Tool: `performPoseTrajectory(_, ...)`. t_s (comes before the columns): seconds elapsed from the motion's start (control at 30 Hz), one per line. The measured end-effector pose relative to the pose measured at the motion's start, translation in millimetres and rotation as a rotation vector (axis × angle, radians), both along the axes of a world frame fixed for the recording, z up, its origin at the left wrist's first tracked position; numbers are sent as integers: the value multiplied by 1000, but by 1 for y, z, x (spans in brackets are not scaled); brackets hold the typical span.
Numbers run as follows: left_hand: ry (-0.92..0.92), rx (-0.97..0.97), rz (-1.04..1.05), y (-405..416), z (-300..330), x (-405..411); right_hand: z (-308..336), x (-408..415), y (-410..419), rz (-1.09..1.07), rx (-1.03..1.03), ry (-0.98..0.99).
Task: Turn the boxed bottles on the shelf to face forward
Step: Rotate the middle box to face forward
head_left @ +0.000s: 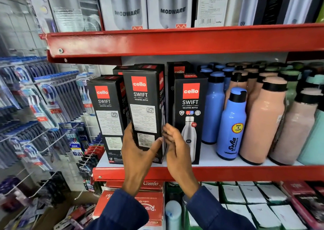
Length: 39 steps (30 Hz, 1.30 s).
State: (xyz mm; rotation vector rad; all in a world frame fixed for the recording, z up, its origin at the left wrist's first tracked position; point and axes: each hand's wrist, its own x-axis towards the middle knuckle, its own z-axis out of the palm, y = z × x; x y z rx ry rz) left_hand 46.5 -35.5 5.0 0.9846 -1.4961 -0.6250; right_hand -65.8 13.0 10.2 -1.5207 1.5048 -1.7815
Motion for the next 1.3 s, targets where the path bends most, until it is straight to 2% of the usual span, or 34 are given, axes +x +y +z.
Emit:
performPoseTrajectory(0.13,67,-43,63,4,9,5,11,4,10,7,-85,2)
performPoseTrajectory(0.27,134,-55,12,8,13,18,16,-3,17,-165,-197,24)
performPoseTrajectory(0.37,143,-74,-116,6,14,28,16,-7,16,-100,-89,43)
performPoseTrajectory(0.43,105,-84,-214,4,15,31,15,-2,13,-29,-40,65)
performPoseTrajectory(0.63,-99,-39,-310,-20,4,29,1,8,0,-138,-47,124)
performPoseTrajectory(0.8,-131,5,-373,-42,-6,27,-5,9,-13,-181,-41,171)
performPoseTrajectory(1.07,-209,55,-329,-61,-26,18,-22,5,-35,-181,70,197)
performPoseTrajectory(1.3,-262,74,-295,-62,-29,17,-25,4,-35,-230,53,202)
